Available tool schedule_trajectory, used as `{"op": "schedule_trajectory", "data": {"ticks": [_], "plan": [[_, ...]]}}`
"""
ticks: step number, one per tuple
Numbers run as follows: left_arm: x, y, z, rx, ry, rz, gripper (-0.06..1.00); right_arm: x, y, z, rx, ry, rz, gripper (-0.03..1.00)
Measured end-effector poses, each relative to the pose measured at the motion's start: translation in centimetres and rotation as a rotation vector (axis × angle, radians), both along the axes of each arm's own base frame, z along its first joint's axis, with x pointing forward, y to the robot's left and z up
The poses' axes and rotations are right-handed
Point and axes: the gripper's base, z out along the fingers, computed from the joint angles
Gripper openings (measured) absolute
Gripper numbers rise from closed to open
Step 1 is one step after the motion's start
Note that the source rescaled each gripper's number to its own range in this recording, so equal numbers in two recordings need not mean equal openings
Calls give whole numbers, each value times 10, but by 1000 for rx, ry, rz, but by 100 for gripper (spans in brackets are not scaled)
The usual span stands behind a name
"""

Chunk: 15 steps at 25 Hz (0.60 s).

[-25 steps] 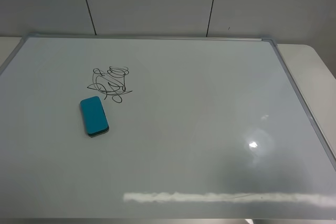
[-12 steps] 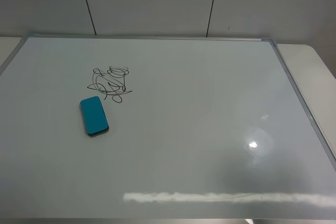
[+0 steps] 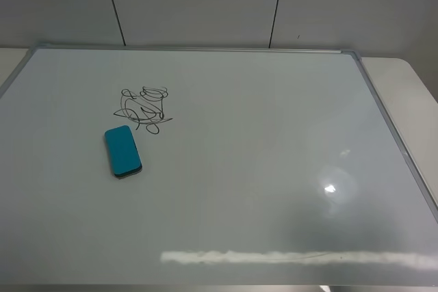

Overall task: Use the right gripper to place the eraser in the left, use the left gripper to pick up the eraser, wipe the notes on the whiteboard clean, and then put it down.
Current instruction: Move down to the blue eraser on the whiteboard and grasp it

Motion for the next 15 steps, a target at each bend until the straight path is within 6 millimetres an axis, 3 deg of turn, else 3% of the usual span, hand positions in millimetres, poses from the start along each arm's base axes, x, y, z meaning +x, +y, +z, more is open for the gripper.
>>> {"op": "schedule_trajectory", "data": {"ticks": [3,6,10,15], "plan": [[9,-1,9,1,65,0,100,0,0,0,0,0,0,100],[32,-2,20,-8,190,8,100,0,0,0,0,0,0,100],[76,-6,28,-39,386,14,100,0,0,0,0,0,0,100],[134,-13,17,-112,562,29,100,0,0,0,0,-1,0,100]]}}
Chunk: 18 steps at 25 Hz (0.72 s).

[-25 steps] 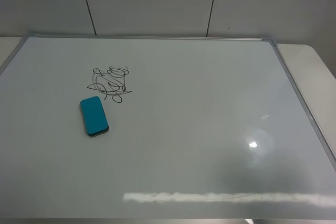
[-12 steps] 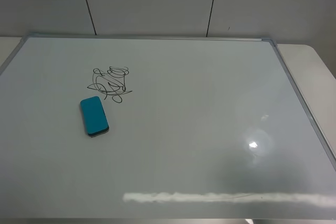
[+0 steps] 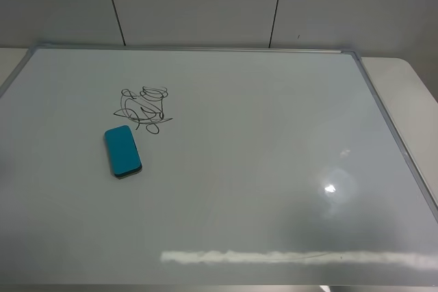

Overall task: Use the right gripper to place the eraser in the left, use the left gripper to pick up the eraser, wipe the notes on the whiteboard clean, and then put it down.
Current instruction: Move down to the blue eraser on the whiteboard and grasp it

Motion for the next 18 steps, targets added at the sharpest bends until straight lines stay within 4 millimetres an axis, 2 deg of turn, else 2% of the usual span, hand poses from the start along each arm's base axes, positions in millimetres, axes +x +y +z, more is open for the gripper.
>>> {"op": "schedule_trajectory", "data": {"ticks": [3,6,13,18], "plan": [[29,-9,-15,-30,70,2,100,0,0,0,0,-1,0,100],[51,-28,-35,-18,127,13,100,0,0,0,0,-1,0,100],[84,-79,-71,52,120,131,100,0,0,0,0,-1,0,100],[116,-101,-86,70,163,140,100,0,0,0,0,-2,0,100]]}}
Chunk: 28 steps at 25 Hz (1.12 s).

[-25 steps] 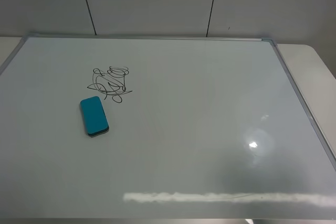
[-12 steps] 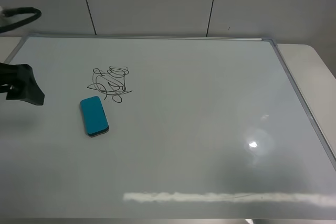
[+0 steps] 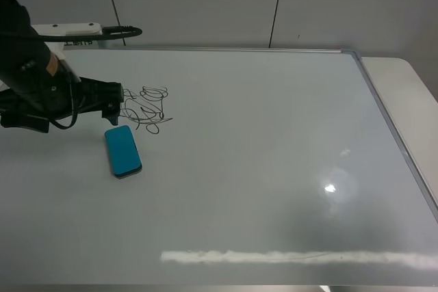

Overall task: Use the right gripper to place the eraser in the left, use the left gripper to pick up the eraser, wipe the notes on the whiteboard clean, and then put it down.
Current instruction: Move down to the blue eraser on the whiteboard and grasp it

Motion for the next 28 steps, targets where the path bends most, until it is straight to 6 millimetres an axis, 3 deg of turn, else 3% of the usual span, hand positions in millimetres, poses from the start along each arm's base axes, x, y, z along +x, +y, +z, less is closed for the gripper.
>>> {"op": "schedule_trajectory", "data": {"ticks": [5,10,28], "plan": [[24,-17,-20,-20,49,5,100,0,0,0,0,0,0,100],[33,-15,-43,-37,108,19,100,0,0,0,0,0,0,100],[48,-12,-76,-75,137,22,100,0,0,0,0,-3,0,100]]}}
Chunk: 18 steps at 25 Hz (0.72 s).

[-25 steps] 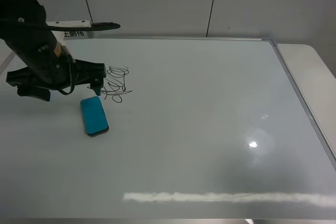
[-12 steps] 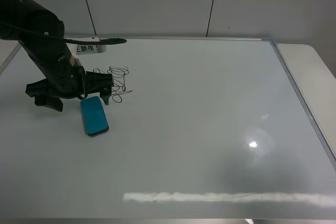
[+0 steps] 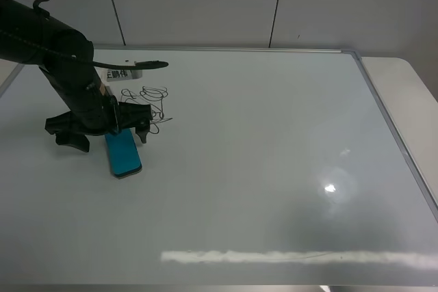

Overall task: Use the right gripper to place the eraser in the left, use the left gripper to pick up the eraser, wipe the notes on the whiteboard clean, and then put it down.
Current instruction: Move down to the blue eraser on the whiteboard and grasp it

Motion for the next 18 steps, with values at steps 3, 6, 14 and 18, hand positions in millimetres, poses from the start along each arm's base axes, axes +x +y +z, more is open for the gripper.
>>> {"op": "schedule_trajectory", "data": {"ticks": [3,6,14,18], "plan": [[1,-1,0,-6,-7,1,100,0,0,0,0,0,0,100],[2,-1,-3,-6,-5,0,100,0,0,0,0,0,0,100],[2,-1,-9,-3,7,1,100,0,0,0,0,0,0,100],[2,-1,-9,-3,7,1,100,0,0,0,0,0,0,100]]}}
